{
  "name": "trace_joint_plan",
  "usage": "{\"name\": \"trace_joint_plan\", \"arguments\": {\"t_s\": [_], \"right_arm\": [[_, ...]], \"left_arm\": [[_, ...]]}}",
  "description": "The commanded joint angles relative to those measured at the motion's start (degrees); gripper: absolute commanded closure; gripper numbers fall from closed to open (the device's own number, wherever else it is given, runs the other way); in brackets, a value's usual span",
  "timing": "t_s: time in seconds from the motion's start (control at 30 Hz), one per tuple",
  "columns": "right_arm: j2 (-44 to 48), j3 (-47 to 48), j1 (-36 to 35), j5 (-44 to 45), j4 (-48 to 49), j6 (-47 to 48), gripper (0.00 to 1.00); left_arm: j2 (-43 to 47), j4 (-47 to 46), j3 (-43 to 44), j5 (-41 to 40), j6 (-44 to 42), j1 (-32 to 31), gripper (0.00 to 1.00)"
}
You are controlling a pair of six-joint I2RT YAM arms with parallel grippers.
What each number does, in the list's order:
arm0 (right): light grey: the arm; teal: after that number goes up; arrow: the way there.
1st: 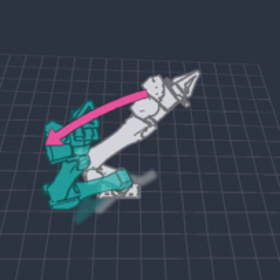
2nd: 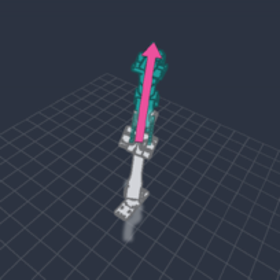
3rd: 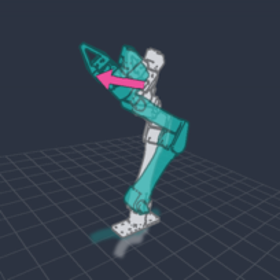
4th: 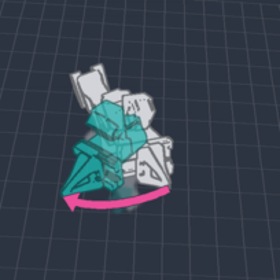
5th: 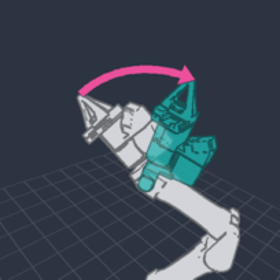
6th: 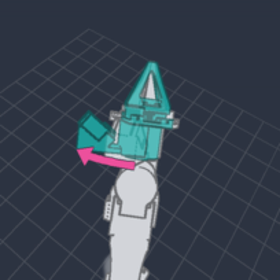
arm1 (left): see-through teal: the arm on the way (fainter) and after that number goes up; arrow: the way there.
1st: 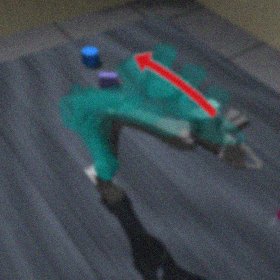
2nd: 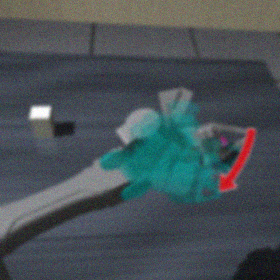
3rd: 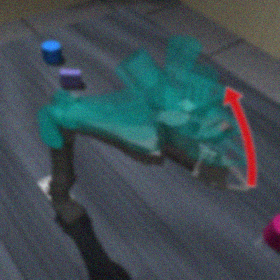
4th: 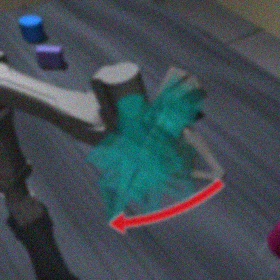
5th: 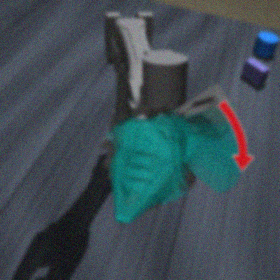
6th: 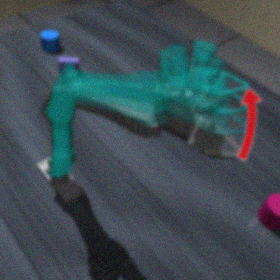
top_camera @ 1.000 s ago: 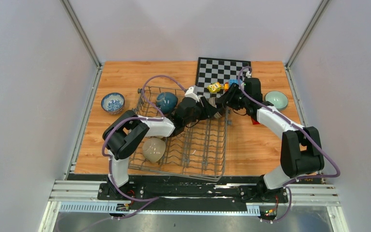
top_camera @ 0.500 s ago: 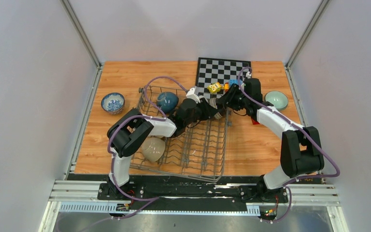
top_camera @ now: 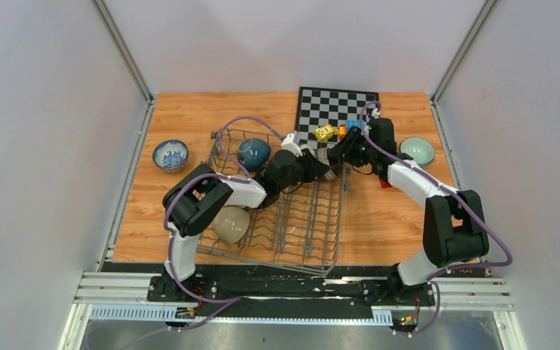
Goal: Unload the bowls from the dish rack
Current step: Pick up the bowl from the dish rack.
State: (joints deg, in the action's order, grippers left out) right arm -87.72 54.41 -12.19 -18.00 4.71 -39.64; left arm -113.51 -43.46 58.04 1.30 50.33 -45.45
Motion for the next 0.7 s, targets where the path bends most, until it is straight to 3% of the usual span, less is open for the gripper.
{"name": "trace_joint_plan", "arguments": {"t_s": [0.0, 0.67], "right_arm": [[-0.58, -0.63, 1.16, -0.46, 0.06, -0.32, 0.52], [0.71, 0.99, 1.29, -1.66, -1.82, 0.71, 0.5]], "left_arm": [[0.51, -8.81, 0.05, 0.26, -1.11, -0.6, 1.0], [2.09, -13.09, -2.99, 0.42, -1.33, 0.1, 1.0]]}}
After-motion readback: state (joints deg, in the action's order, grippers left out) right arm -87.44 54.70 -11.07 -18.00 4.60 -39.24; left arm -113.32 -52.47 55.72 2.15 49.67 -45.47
